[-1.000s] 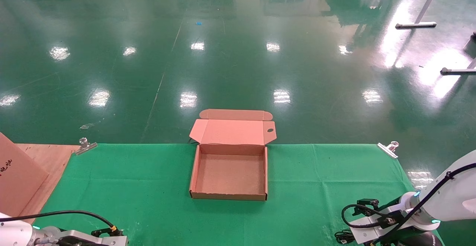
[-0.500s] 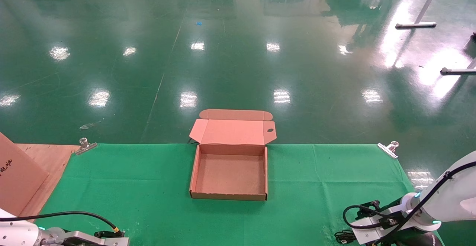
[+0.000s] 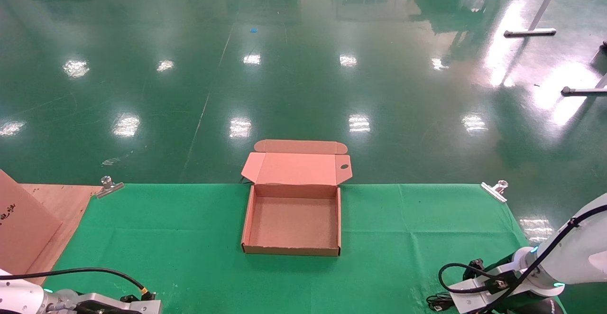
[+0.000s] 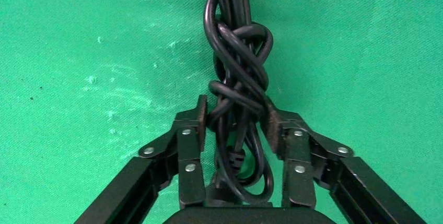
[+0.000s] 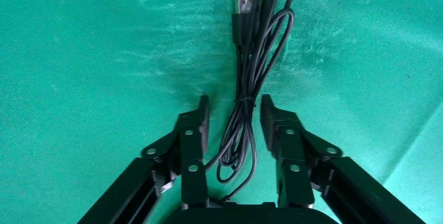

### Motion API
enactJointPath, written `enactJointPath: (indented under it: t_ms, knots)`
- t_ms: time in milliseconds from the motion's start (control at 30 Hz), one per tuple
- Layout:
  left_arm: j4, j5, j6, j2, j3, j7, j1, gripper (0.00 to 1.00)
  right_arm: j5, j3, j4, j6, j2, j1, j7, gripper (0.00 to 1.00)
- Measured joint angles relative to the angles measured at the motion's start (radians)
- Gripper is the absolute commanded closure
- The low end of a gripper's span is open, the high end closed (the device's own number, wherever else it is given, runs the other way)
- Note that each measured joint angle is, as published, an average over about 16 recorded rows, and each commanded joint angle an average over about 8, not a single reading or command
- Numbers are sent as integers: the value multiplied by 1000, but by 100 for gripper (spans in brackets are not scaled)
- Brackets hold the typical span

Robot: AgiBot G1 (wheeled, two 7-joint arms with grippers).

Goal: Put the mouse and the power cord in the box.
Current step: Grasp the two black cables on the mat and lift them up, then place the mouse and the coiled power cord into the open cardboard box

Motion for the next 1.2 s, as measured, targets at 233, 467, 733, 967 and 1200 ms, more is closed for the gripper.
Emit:
enactJointPath:
  t_ms: [233,467,733,967,1200]
  knots:
    - [-17,-12,15,-12,-5,1,-2,100,4,2,-10,-16,2,12,-12,100]
    - [-72,-24,40,-42,-16,-13,-20,100,15,11,-10,-53,13,43,-26,100]
    - [-198,-28,89,-96,-34,-43,-80,100,43,30,13,-148,30,128,-36,100]
    - [-305,-17,144,-118,-49,-56,-183,100,75,50,66,-261,22,235,-9,100]
    - [-279,-5,173,-61,-60,-8,-334,100,99,66,151,-323,-49,331,89,100]
